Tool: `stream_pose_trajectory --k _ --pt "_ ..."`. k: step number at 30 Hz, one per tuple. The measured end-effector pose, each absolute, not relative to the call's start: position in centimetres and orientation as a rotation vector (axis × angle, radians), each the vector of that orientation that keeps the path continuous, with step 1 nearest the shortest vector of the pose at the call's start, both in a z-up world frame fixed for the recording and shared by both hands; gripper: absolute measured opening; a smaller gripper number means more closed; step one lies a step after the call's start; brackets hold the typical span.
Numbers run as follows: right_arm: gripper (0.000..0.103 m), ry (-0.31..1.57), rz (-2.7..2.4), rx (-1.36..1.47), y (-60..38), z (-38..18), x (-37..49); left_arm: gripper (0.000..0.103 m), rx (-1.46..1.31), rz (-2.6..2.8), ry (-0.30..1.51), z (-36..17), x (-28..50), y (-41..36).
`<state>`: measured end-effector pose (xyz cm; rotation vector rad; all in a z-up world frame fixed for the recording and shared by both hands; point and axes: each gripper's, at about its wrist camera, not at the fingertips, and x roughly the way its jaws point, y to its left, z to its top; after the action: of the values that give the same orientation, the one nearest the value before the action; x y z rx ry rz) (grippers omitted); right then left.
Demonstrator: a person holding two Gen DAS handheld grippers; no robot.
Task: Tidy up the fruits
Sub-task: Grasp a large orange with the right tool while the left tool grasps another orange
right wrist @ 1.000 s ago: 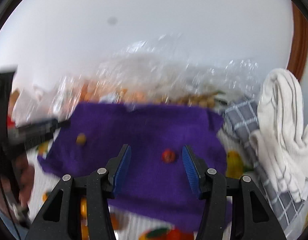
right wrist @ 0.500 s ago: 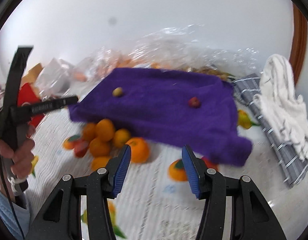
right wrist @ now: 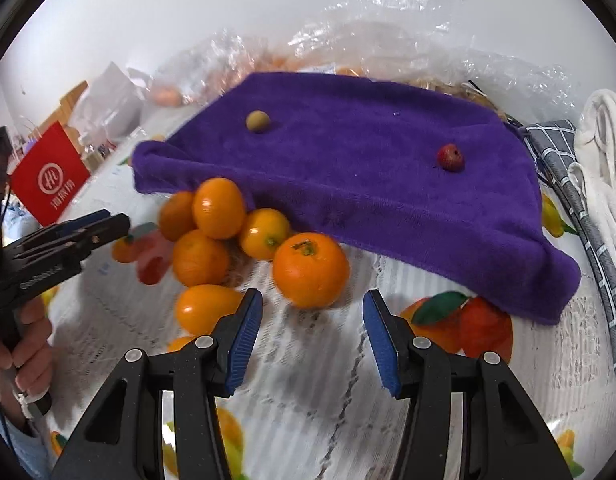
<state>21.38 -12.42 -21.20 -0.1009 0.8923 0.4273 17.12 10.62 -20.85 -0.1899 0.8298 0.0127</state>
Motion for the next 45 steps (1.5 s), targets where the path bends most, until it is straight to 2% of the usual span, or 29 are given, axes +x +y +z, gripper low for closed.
stream_pose_trajectory --k 6,9,21,27,34,45 --pt "0.052 0.893 0.442 -0.082 -12.3 -22.4 23.0 0.044 -0.202 -0.038 0.864 -21.0 17.4 10.3" --pt "0.043 0.859 0.465 -0.1 -11.9 -22.5 22.8 0.044 -0.247 -0.118 0.878 -20.2 17.6 9.6" --pt "0.042 0.782 0.423 -0.056 -17.5 -22.1 19.9 0.043 -0.253 -0.129 0.939 -20.6 21.1 5.7" --pt "0.042 0.782 0.385 -0.047 -18.6 -22.4 19.7 0.039 -0.328 -0.133 0.942 -20.7 20.6 6.5" --pt "0.042 0.792 0.352 -0.039 -19.0 -22.7 19.9 0.039 -0.095 0.014 0.905 -20.2 17.9 6.3" --pt "0.042 0.828 0.354 -0.019 -18.9 -23.0 20.4 0.04 -0.104 0.011 0.874 -21.3 17.4 6.9"
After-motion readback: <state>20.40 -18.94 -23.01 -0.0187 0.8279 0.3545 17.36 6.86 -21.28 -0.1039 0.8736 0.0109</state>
